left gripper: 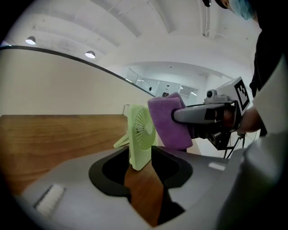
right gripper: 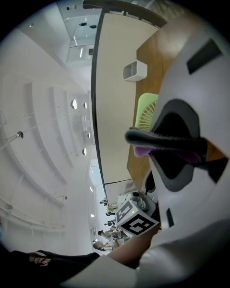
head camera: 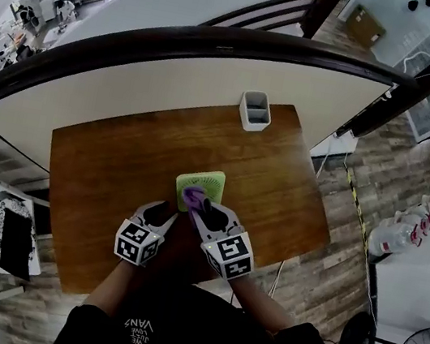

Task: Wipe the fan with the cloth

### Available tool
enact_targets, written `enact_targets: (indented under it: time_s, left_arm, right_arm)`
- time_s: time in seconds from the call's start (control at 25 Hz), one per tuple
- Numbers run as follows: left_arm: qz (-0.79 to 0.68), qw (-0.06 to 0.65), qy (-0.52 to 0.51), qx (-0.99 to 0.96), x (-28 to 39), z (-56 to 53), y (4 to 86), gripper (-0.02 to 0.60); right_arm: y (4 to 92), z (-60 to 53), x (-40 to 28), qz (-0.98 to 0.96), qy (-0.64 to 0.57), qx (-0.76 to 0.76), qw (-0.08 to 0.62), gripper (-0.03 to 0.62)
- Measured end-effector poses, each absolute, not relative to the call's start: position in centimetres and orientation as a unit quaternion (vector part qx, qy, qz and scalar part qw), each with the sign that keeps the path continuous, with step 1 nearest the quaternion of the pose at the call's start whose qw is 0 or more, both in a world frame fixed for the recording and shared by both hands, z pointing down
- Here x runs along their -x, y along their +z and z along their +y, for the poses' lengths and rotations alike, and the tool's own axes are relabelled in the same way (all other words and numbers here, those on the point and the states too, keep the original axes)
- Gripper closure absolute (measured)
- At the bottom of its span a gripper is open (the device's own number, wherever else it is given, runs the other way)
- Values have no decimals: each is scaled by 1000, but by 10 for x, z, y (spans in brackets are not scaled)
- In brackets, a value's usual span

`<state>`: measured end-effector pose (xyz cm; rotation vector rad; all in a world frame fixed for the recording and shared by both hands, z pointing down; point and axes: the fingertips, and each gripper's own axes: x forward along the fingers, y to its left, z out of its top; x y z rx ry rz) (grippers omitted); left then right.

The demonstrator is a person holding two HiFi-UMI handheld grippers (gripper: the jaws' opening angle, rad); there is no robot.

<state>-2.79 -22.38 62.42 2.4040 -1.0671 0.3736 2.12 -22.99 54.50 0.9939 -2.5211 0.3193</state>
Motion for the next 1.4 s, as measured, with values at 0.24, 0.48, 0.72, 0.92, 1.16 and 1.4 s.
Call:
enact_targets:
  time_s: [0.24,0.48,0.72,0.92,1.16,1.4]
  left_arm:
    - [-378,251,144,-880,23,-237,640,440]
    - [-361,242,156,-887,10,-243,646,442]
    - [-377,235,168,-880,18,-250,654,508]
    - [-377,237,164,-880,17,-252,648,509]
    - [-372,240,169,-881,17,-250,654,509]
    - [-369,239,170,-882,17,-250,654,510]
  right_arm:
    - [549,-241,-6,-914,89,-328,221,510]
    - [555,-249,5,-918,84,-312,231,510]
    - [558,-253,4,-916,92,-316,231,510]
    - [557,-258,-10,-908,106,-338,223,510]
    - [556,-268,-59,-883,128,-396,217,510]
    - [557,-278,-98,-859,133,-445,216,510]
